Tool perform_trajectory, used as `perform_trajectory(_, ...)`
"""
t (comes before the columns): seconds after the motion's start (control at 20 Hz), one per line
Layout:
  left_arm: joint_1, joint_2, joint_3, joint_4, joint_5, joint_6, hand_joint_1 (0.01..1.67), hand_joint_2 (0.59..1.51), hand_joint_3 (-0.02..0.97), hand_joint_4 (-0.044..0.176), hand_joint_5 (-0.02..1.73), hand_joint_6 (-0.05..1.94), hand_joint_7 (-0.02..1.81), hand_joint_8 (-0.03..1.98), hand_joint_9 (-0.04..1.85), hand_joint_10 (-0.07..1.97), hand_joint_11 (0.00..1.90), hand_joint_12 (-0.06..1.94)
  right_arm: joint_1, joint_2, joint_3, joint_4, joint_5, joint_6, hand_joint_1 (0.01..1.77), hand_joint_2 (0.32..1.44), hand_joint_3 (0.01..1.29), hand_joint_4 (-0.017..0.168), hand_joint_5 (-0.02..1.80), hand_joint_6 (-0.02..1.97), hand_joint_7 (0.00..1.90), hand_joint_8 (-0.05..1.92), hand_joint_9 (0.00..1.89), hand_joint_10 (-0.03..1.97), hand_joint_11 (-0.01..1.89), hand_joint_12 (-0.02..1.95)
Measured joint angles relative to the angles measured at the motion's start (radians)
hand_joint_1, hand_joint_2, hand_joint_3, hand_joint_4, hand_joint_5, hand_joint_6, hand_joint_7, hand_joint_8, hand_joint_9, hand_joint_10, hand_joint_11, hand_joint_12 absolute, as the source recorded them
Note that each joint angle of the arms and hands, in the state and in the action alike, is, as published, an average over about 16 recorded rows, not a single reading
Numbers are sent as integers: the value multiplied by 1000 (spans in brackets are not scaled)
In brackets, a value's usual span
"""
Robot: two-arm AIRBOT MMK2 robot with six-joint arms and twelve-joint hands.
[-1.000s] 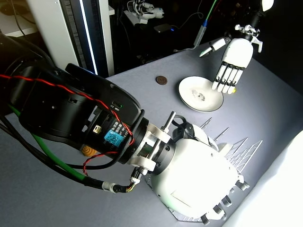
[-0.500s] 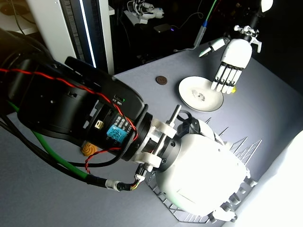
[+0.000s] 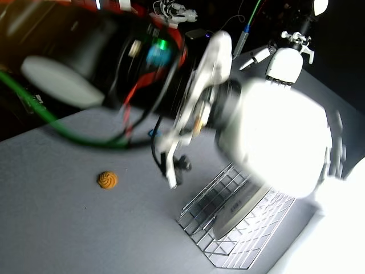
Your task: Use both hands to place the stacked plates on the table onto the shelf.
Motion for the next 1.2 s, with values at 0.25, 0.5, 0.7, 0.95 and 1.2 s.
perform_trajectory(0.25, 46, -11, 6, -31, 0, -12, 21, 977, 19, 0, 13, 18, -10, -17, 8, -15, 15, 0, -21, -12, -140, -162, 38, -131, 1138, 1056, 18, 2, 165, 46, 174, 14, 166, 17, 30, 329)
perform_trajectory(0.5, 87, -21, 12, -60, -1, -26, 22, 978, 19, 0, 15, 18, -12, -21, 15, 0, 15, 0, -74, -52, -226, -191, 42, -251, 1264, 999, 18, 3, 25, 47, 20, 15, 17, 15, 15, 9)
perform_trajectory(0.7, 111, -27, 17, -78, -4, -33, 22, 979, 19, -2, 16, 19, -13, -23, 21, 13, 15, 0, -126, -100, -251, -190, 29, -303, 1301, 980, 18, 3, 20, 46, 15, 15, 11, 15, 15, -9)
perform_trajectory(0.95, 124, -31, 19, -86, -8, -41, 22, 981, 19, -2, 17, 19, -14, -24, 25, 26, 14, 0, -185, -182, -224, -188, 3, -324, 1276, 981, 18, 3, 21, 47, 19, 15, 11, 16, 15, -10)
perform_trajectory(1.2, 131, -32, 21, -90, -12, -46, 21, 984, 20, -3, 18, 19, -15, -24, 25, 26, 14, 0, -229, -280, -147, -186, 5, -336, 1273, 987, 18, 3, 29, 47, 23, 15, 14, 16, 24, 45)
